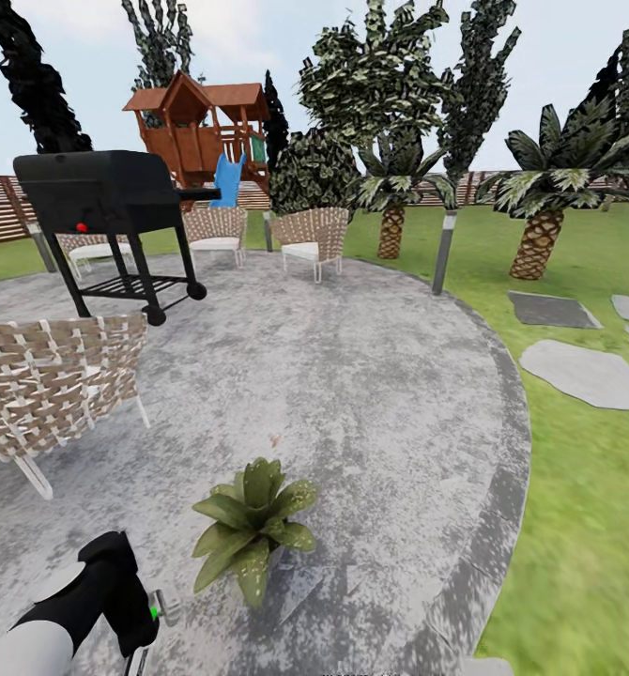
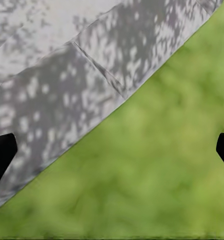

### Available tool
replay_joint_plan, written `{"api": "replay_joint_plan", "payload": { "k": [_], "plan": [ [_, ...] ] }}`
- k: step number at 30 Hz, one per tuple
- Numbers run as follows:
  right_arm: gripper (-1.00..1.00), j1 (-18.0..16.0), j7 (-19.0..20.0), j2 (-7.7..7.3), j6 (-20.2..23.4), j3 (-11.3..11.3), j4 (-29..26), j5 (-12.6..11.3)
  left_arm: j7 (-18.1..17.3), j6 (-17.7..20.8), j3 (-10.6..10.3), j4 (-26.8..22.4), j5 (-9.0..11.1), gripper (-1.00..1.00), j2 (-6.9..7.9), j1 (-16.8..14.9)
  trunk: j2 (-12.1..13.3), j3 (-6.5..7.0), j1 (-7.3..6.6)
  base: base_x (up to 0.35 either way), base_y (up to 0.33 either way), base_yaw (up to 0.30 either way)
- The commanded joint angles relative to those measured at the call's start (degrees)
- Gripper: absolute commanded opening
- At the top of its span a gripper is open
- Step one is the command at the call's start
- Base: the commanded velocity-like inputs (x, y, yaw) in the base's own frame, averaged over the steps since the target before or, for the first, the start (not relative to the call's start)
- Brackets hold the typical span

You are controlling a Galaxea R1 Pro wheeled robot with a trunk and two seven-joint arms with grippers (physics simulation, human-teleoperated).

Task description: Pick up the pesticide atomizer in the garden and spray insectifuge to fully cover both potted plants in the garden.

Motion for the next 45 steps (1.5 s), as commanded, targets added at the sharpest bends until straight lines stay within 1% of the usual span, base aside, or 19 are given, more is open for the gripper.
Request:
{"api": "replay_joint_plan", "payload": {
  "k": [1, 12, 17, 21, 26, 30, 32, 33, 34, 35, 37, 39, 41, 42, 43, 44, 45],
  "plan": [
    [1.00, -0.05, -0.15, -0.01, -0.23, 0.49, 0.01, -0.59, -0.34, 0.60, 0.12, -0.07, -0.20, -1.00, -0.04, 0.01, -0.02, -0.05, -0.02, -0.013, 0.333, -0.260],
    [1.00, -0.05, -0.13, 0.08, -0.20, 0.41, -0.12, -0.60, -0.34, 0.61, 0.29, -0.07, -0.18, -1.00, -0.15, 0.01, -0.02, -0.02, -0.02, 0.105, 0.336, -0.059],
    [1.00, -0.05, 0.01, 0.03, -0.20, 0.40, -0.12, -0.65, -0.34, 0.61, 0.23, -0.07, -0.11, -1.00, -0.26, 0.02, -0.02, 0.17, -0.02, 0.070, 0.335, -0.229],
    [1.00, -0.05, 0.02, 0.00, -0.18, 0.40, -0.12, -0.65, -0.34, 0.61, 0.21, 0.00, -0.11, -1.00, -0.69, 0.02, -0.02, 0.36, -0.02, 0.005, 0.321, -0.265],
    [1.00, -0.05, -0.03, -0.01, -0.19, 0.40, -0.12, -0.65, -0.36, 0.50, 0.02, -0.06, -0.11, -1.00, -0.79, -0.12, -0.02, 0.59, -0.02, 0.000, 0.073, -0.268],
    [1.00, -0.05, -0.02, -0.01, -0.17, 0.40, -0.12, -0.65, -1.56, 0.66, -0.20, -0.35, -0.11, -1.00, -0.82, -1.01, -0.02, 0.76, -0.02, 0.000, 0.004, -0.270],
    [1.00, -0.05, -0.01, -0.01, -0.17, 0.40, -0.12, -0.66, -3.07, 0.69, -0.34, -0.36, -0.25, -1.00, -0.89, -2.87, -0.02, 0.83, -0.02, 0.000, 0.001, -0.272],
    [1.00, -0.05, -0.02, -0.01, -0.16, 0.40, -0.12, -0.67, -4.83, 0.66, -0.44, -0.23, -0.34, -1.00, -0.80, -4.54, -0.02, 0.87, -0.02, 0.000, 0.000, -0.272],
    [1.00, -0.05, -0.03, -0.01, -0.17, 0.40, -0.12, -0.66, -7.31, 0.53, -0.59, -0.15, -0.63, -1.00, -0.69, -5.90, -0.02, 0.90, -0.02, 0.000, 0.000, -0.272],
    [1.00, -0.05, -0.01, -0.01, -0.16, 0.40, -0.12, -0.65, -12.77, 0.32, -0.71, -0.32, -0.97, -1.00, -0.50, -7.16, -0.02, 0.93, -0.02, 0.000, 0.000, -0.272],
    [1.00, -0.05, -0.05, -0.01, -0.15, 0.40, -0.12, -0.61, -14.90, 0.05, -0.83, -0.38, -1.23, -1.00, -0.47, -7.40, -0.02, 0.99, -0.02, 0.000, 0.000, -0.218],
    [1.00, -0.05, -0.11, -0.01, -0.15, 0.42, -0.08, -0.57, -15.23, -0.15, -1.01, -0.35, -1.31, -1.00, -0.36, -7.09, -0.02, 1.00, -0.02, 0.000, 0.000, -0.055],
    [1.00, -0.05, -0.03, -0.07, -0.18, 0.54, 0.07, -0.39, -14.96, -0.62, -3.14, -0.32, -1.84, -1.00, -0.39, -6.77, -0.02, 1.00, -0.02, 0.000, 0.000, -0.009],
    [1.00, -0.05, -0.03, -0.08, -0.20, 0.56, 0.10, -0.36, -14.72, -0.75, -4.56, -0.28, -2.11, -1.00, -0.40, -6.74, -0.02, 1.00, -0.02, 0.000, 0.000, -0.004],
    [1.00, -0.05, -0.04, -0.09, -0.21, 0.56, 0.12, -0.35, -14.44, -0.80, -5.28, -0.27, -2.21, -1.00, -0.49, -6.72, -0.02, 1.00, -0.02, 0.000, 0.000, -0.002],
    [1.00, -0.05, -0.06, -0.09, -0.23, 0.57, 0.13, -0.34, -13.19, -0.85, -5.95, 0.00, -2.30, -1.00, -0.73, -6.68, -0.02, 1.00, -0.02, 0.000, 0.000, 0.000],
    [1.00, -0.05, -0.06, -0.09, -0.23, 0.57, 0.14, -0.34, -11.01, -0.87, -6.11, 0.33, -2.27, -1.00, -0.87, -6.64, -0.02, 1.00, -0.02, 0.000, 0.000, 0.000]
  ]
}}
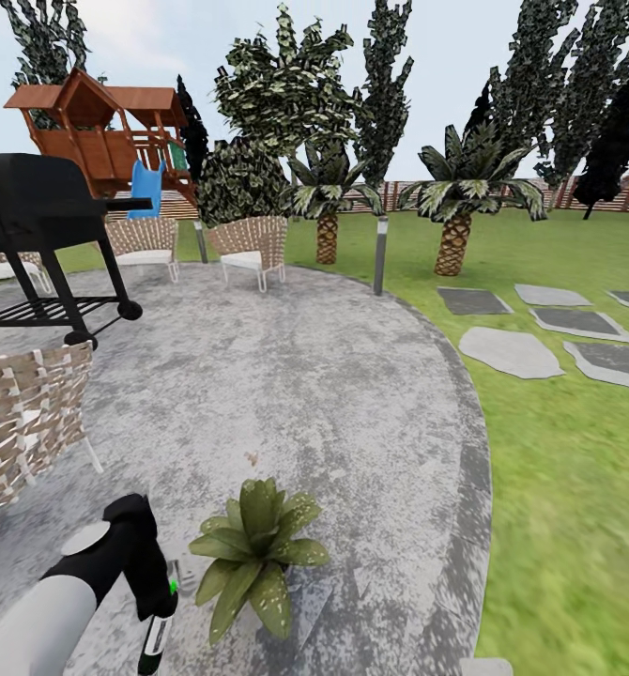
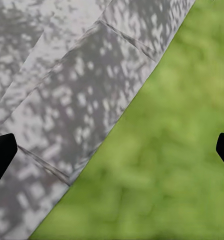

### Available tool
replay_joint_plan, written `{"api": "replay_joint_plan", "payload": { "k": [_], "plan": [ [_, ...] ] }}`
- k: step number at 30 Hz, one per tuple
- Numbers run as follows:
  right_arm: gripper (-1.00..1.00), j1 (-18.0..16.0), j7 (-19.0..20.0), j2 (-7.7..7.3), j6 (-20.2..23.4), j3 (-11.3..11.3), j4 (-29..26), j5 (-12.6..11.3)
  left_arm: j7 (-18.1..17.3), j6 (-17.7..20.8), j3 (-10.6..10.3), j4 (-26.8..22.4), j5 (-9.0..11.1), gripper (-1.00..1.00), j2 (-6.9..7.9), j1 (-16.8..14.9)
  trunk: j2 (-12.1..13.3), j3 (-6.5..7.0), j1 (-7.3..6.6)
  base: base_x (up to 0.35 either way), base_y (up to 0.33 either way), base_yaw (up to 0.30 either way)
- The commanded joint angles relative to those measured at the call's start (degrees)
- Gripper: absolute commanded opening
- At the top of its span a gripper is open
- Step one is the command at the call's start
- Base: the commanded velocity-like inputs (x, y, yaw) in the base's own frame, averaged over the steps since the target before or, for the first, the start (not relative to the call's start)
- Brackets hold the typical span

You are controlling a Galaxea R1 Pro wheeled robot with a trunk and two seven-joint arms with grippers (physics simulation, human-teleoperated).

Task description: Pick up the pesticide atomizer in the garden and spray insectifuge to fully cover both potted plants in the garden.

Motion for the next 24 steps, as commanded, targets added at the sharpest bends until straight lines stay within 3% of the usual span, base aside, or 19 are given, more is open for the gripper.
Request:
{"api": "replay_joint_plan", "payload": {
  "k": [1, 4, 7, 11, 16, 21, 24],
  "plan": [
    [1.00, -0.03, -0.14, -0.01, -0.20, 0.49, 0.03, -0.55, 1.75, 0.60, -0.28, 0.09, -0.05, -1.00, -0.08, 0.04, -0.02, -0.05, -0.01, 0.000, 0.000, 0.000],
    [1.00, -0.03, -0.14, -0.01, -0.20, 0.49, 0.03, -0.55, 4.87, 0.59, -0.17, 0.18, 0.03, -1.00, -0.57, 0.06, -0.02, -0.05, -0.01, 0.000, 0.000, 0.000],
    [1.00, -0.03, -0.20, -0.01, -0.14, 0.49, 0.03, -0.55, 5.29, 0.69, -0.36, -0.31, -0.07, -1.00, -2.67, -0.04, -0.02, -0.05, -0.01, 0.000, 0.000, 0.000],
    [1.00, -0.03, -0.22, 0.00, -0.12, 0.49, -0.05, -0.56, 5.46, 0.66, -0.60, -0.12, -0.15, -1.00, -3.63, -0.05, -0.02, -0.05, -0.01, 0.000, 0.000, 0.000],
    [1.00, -0.03, -0.23, 0.05, -0.11, 0.49, -0.05, -0.63, 5.59, 0.54, -0.56, 0.19, -0.26, -1.00, -2.83, 0.08, -0.02, -0.05, -0.01, 0.000, 0.000, -0.032],
    [1.00, -0.03, -0.23, 0.06, -0.11, 0.49, -0.05, -0.64, 5.60, 0.50, -0.22, 0.37, 0.03, -1.00, -0.64, 0.13, -0.02, 0.02, -0.01, -0.013, 0.008, -0.225],
    [1.00, -0.03, -0.23, 0.07, -0.11, 0.49, -0.05, -0.64, 5.60, 0.56, -0.36, 0.41, 0.05, -1.00, -0.29, 0.13, -0.02, 0.08, -0.01, -0.167, 0.147, -0.256]
  ]
}}
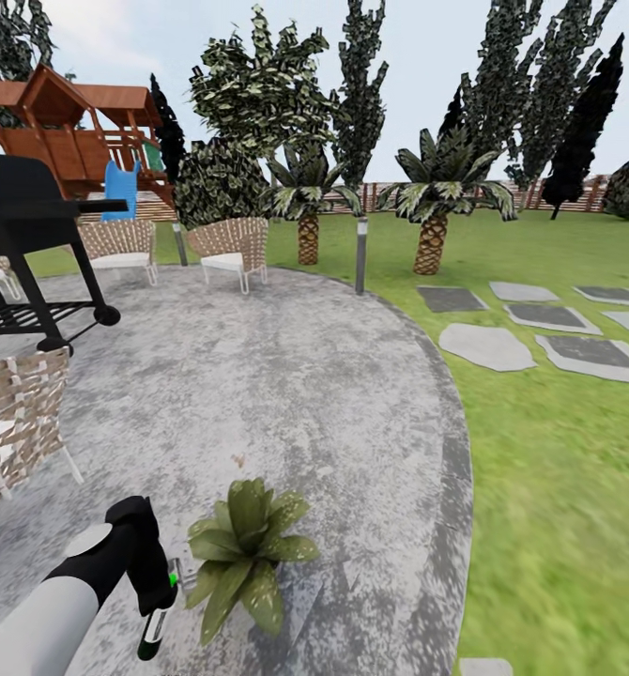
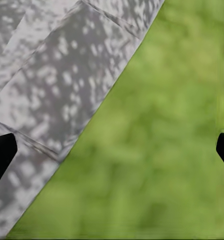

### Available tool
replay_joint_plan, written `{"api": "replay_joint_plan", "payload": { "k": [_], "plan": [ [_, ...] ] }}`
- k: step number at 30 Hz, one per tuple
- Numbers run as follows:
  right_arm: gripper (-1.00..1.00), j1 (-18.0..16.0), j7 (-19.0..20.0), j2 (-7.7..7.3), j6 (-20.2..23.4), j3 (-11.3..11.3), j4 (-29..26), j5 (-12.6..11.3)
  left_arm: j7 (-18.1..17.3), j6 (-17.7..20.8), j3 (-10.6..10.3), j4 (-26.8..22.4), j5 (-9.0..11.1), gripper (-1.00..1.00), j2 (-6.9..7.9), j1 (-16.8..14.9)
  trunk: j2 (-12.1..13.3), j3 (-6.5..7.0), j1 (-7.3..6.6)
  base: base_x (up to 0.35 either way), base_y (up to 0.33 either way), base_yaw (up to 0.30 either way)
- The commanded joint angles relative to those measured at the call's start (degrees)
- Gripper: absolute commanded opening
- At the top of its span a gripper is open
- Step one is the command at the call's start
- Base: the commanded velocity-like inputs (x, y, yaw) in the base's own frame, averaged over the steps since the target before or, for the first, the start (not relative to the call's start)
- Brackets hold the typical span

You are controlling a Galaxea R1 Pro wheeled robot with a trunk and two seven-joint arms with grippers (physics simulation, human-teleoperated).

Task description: Pick up the pesticide atomizer in the garden and spray insectifuge to fully cover both potted plants in the garden.

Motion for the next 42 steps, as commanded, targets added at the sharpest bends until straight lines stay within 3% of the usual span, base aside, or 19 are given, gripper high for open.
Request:
{"api": "replay_joint_plan", "payload": {
  "k": [1, 13, 27, 35, 42],
  "plan": [
    [1.00, -0.04, -0.14, -0.03, -0.22, 0.49, 0.05, -0.57, -0.18, 0.62, -0.27, -0.08, -0.02, -1.00, 0.11, 0.00, -0.02, -0.03, -0.03, -0.229, 0.211, -0.257],
    [1.00, -0.04, -0.14, -0.15, -0.38, 0.55, 0.19, -0.43, 0.09, 1.03, 0.10, -0.15, -0.18, -1.00, -0.16, 0.00, -0.02, 0.00, -0.03, -0.228, 0.239, -0.133],
    [1.00, -0.04, -0.23, 0.00, -0.30, 0.40, -0.03, -0.57, 0.34, 1.42, 0.26, -0.17, -0.20, -1.00, -0.45, 0.00, -0.02, 0.00, -0.03, 0.022, 0.109, -0.011],
    [1.00, -0.04, -0.17, 0.00, -0.27, 0.40, -0.02, -0.57, 0.34, 1.48, 0.55, -0.10, -0.19, -1.00, 0.03, 0.00, -0.02, 0.00, -0.03, -0.030, 0.027, -0.245],
    [1.00, -0.04, -0.15, 0.00, -0.22, 0.40, -0.03, -0.64, 0.34, 1.51, 0.58, -0.16, -0.05, -1.00, 0.01, 0.00, -0.02, -0.01, -0.03, -0.149, 0.258, -0.268]
  ]
}}
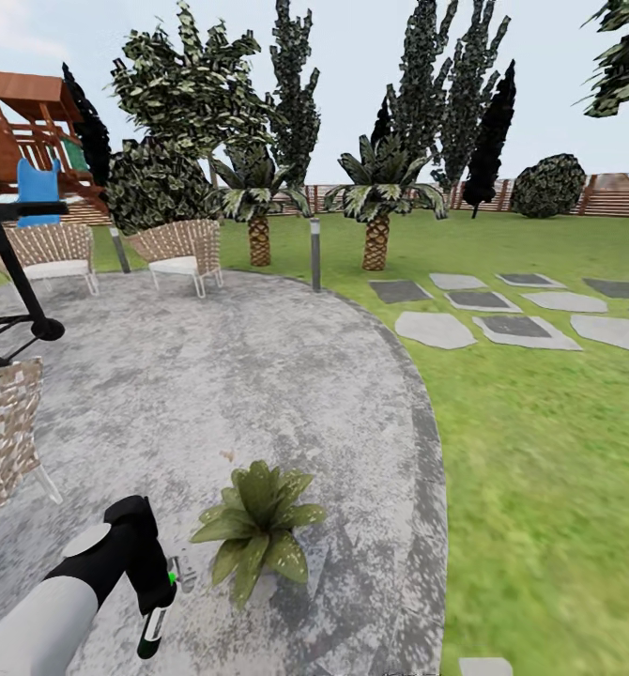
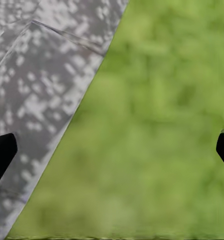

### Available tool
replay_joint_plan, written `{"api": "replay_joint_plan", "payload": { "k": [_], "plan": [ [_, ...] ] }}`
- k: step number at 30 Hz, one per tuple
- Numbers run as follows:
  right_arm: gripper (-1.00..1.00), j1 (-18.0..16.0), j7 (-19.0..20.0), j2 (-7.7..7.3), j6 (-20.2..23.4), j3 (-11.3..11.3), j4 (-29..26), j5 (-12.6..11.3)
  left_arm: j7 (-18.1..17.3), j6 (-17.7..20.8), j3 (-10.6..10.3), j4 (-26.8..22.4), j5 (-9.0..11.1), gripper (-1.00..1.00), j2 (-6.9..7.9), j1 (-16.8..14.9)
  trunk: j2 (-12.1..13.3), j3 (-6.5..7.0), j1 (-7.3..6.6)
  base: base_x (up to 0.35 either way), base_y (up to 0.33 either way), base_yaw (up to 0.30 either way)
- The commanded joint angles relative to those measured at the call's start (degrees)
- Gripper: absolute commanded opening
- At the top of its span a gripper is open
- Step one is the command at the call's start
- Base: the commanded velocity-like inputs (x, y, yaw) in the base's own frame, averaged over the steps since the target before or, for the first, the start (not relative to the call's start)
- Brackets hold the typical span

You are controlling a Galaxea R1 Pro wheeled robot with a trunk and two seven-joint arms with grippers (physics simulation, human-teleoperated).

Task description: Pick up the pesticide atomizer in the garden and spray insectifuge to fully cover both potted plants in the garden.

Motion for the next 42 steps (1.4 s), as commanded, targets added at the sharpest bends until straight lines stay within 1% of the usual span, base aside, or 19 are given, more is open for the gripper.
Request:
{"api": "replay_joint_plan", "payload": {
  "k": [1, 4, 8, 13, 14, 16, 17, 18, 19, 21, 22, 24, 25, 26, 28, 29, 31, 34, 42],
  "plan": [
    [1.00, -0.05, -0.16, -0.01, -0.23, 0.45, 0.06, -0.58, -0.25, 0.60, -0.25, -0.09, 0.01, -1.00, 0.00, 0.00, -0.02, -0.08, -0.02, 0.013, 0.331, -0.265],
    [1.00, -0.05, -0.17, -0.01, -0.23, 0.41, 0.01, -0.58, -0.25, 0.60, -0.27, -0.09, 0.03, -1.00, -0.13, 0.00, -0.02, -0.18, -0.02, 0.056, 0.276, -0.161],
    [1.00, -0.05, -0.20, 0.14, -0.23, 0.33, -0.03, -0.67, -0.21, 0.60, -0.14, -0.13, 0.28, -1.00, -0.28, 0.00, -0.02, -0.19, -0.02, 0.010, 0.042, -0.019],
    [1.00, -0.05, -0.15, 0.09, -0.23, 0.40, -0.03, -0.63, -2.20, 0.82, -0.44, -0.69, 0.40, -1.00, -1.08, -1.46, -0.02, -0.19, -0.02, 0.000, 0.000, 0.000],
    [1.00, -0.05, -0.15, 0.08, -0.23, 0.40, -0.03, -0.66, -4.25, 0.85, -0.53, -0.94, 0.07, -1.00, -1.46, -2.76, -0.02, -0.19, -0.02, 0.000, 0.000, 0.000],
    [1.00, -0.05, -0.15, 0.08, -0.23, 0.40, -0.03, -0.62, -10.27, 0.80, -0.66, -0.40, 0.04, -1.00, -1.08, -6.62, -0.02, -0.19, -0.02, 0.000, 0.000, 0.000],
    [1.00, -0.05, -0.15, 0.08, -0.23, 0.40, -0.01, -0.61, -12.79, 0.73, -0.73, -0.32, -0.06, -1.00, -0.92, -7.77, -0.02, -0.19, -0.02, 0.000, 0.000, 0.000],
    [1.00, -0.05, -0.15, 0.08, -0.23, 0.40, 0.02, -0.60, -14.84, 0.59, -0.80, -0.25, -0.56, -1.00, -0.62, -8.97, -0.02, -0.19, -0.02, 0.000, 0.000, 0.000],
    [1.00, -0.05, -0.15, 0.08, -0.23, 0.41, 0.03, -0.59, -14.84, 0.51, -0.81, -0.29, -1.30, -1.00, -0.35, -9.48, -0.02, -0.19, -0.02, 0.000, 0.000, 0.000],
    [1.00, -0.05, -0.15, 0.08, -0.23, 0.46, 0.05, -0.58, -14.84, 0.38, -0.85, -0.75, -4.49, -1.00, 0.00, -10.08, -0.02, -0.19, -0.02, 0.000, 0.000, 0.000],
    [1.00, -0.05, -0.15, 0.08, -0.23, 0.46, 0.05, -0.58, -14.84, 0.45, -0.82, -0.90, -6.96, -1.00, -0.24, -10.22, -0.02, -0.19, -0.02, 0.000, 0.000, 0.000],
    [1.00, -0.05, -0.15, 0.08, -0.23, 0.48, 0.05, -0.60, -14.84, 0.55, -0.82, -0.93, -10.69, -1.00, -0.64, -10.32, -0.02, -0.19, -0.02, 0.000, 0.000, 0.000],
    [1.00, -0.05, -0.15, 0.08, -0.23, 0.48, 0.06, -0.59, -14.84, 0.57, -0.84, -0.73, -12.31, -1.00, -1.26, -10.35, -0.02, -0.19, -0.02, 0.000, 0.000, 0.000],
    [1.00, -0.05, -0.15, 0.08, -0.23, 0.49, 0.06, -0.59, -14.84, 0.57, -0.98, -0.51, -13.70, -1.00, -2.55, -10.36, -0.02, -0.19, -0.02, 0.000, 0.000, 0.000],
    [1.00, -0.05, -0.15, 0.08, -0.23, 0.49, 0.08, -0.58, -14.84, 0.55, -1.12, -0.41, -15.55, -1.00, -4.82, -10.37, -0.02, -0.19, -0.02, 0.000, 0.000, 0.000],
    [1.00, -0.05, -0.15, 0.08, -0.23, 0.49, 0.10, -0.58, -14.84, 0.49, -1.37, -0.41, -17.13, -1.00, -6.11, -10.34, -0.02, -0.19, -0.02, 0.000, 0.000, 0.000],
    [1.00, -0.05, -0.15, 0.08, -0.27, 0.49, 0.07, -0.58, -14.84, 0.40, -2.13, -0.33, -19.10, -1.00, -6.78, -9.84, -0.02, -0.19, -0.02, 0.000, 0.000, 0.000],
    [1.00, -0.05, -0.17, 0.08, -0.39, 0.49, 0.00, -0.58, -14.84, 0.47, -3.30, -0.28, -20.97, -1.00, -6.98, -9.38, -0.02, -0.19, -0.02, 0.041, 0.026, 0.000],
    [1.00, -0.05, -0.17, 0.08, -0.40, 0.49, -0.03, -0.58, -14.84, 0.60, -3.07, -0.26, -20.46, -1.00, -6.96, -9.32, -0.02, -0.19, -0.02, 0.250, 0.203, 0.000]
  ]
}}
